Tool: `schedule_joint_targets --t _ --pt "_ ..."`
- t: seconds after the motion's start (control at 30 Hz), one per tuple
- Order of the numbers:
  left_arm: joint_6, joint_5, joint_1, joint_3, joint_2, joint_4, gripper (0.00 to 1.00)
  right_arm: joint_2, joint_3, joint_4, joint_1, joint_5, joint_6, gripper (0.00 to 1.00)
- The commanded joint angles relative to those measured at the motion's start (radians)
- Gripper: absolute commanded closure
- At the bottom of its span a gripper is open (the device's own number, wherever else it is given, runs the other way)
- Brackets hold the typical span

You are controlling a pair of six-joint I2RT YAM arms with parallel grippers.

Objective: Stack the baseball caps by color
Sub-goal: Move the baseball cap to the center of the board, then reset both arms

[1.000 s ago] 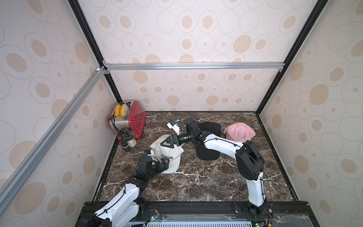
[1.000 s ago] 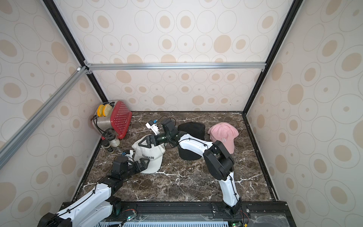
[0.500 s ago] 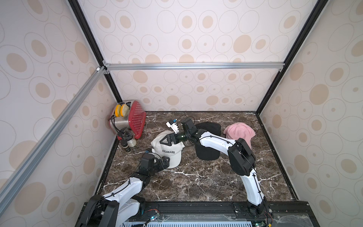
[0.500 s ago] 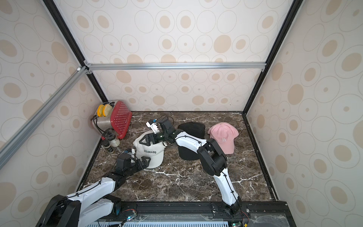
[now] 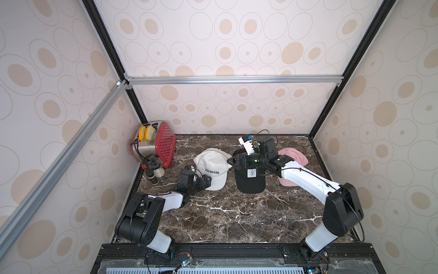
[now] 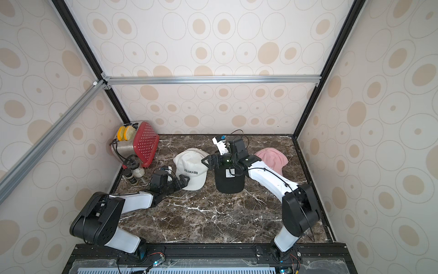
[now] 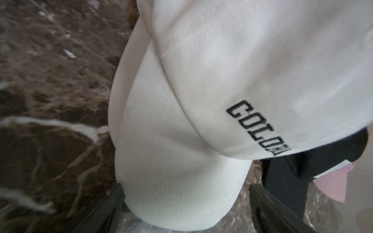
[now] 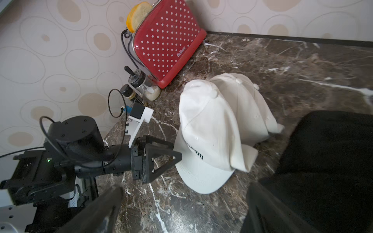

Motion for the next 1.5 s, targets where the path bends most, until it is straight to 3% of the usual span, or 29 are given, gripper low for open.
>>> schedule_joint_targets --t 0.0,0.13,0.27,0.4,0.5,0.57,0.63,0.73,0.87,0.93,1.1,1.2,1.27,1.33,1.47 --pt "-0.086 0.056 0.0 0.018 0.042 0.072 0.01 -0.074 -0.09 -0.067 -0.062 0.073 -0.036 0.0" --pt "-0.105 -0.006 0.001 -0.015 -0.047 0.051 0.01 -0.178 -0.156 -0.097 -0.155 0.115 -0.063 0.0" --pt "-0.006 -0.158 0.0 0.002 -0.234 -0.137 0.01 -0.271 -0.21 -0.12 -0.199 0.377 -0.155 0.0" --pt "0.208 -0.457 0.016 0.09 -0.411 -0.381 0.01 -0.353 -0.32 -0.015 -0.214 0.754 -0.247 0.0" --pt "0.333 -0.622 0.073 0.135 -0.476 -0.444 0.01 -0.403 -0.433 0.149 -0.231 0.939 -0.309 0.0" --pt "0.387 -0.715 0.127 0.145 -0.494 -0.451 0.01 -0.428 -0.514 0.279 -0.247 1.026 -0.376 0.0" --pt "0.48 -0.924 0.141 0.117 -0.487 -0.39 0.01 -0.445 -0.583 0.362 -0.284 1.094 -0.424 0.0" --pt "0.624 -1.109 0.155 0.065 -0.428 -0.255 0.01 -0.45 -0.657 0.418 -0.378 1.112 -0.377 0.0" --pt "0.759 -1.041 0.169 0.043 -0.3 -0.144 0.01 -0.439 -0.75 0.485 -0.48 1.008 -0.274 0.0" --pt "0.783 -0.951 0.178 0.031 -0.254 -0.112 0.01 -0.418 -0.808 0.585 -0.497 0.961 -0.307 0.0" --pt "0.838 -0.675 0.216 -0.078 -0.17 0.189 0.01 -0.342 -0.878 0.71 -0.505 0.88 -0.379 0.0" --pt "0.843 -0.542 0.244 -0.034 -0.137 0.149 0.01 -0.308 -0.891 0.78 -0.516 0.802 -0.425 0.0" --pt "0.828 -0.389 0.287 -0.069 -0.101 0.261 0.01 -0.283 -0.888 0.813 -0.529 0.74 -0.441 0.0" --pt "0.804 -0.333 0.323 -0.097 -0.021 0.38 0.01 -0.274 -0.887 0.826 -0.546 0.668 -0.448 0.0" --pt "0.814 -0.279 0.332 -0.122 -0.01 0.437 0.01 -0.265 -0.918 0.905 -0.566 0.591 -0.461 0.0"
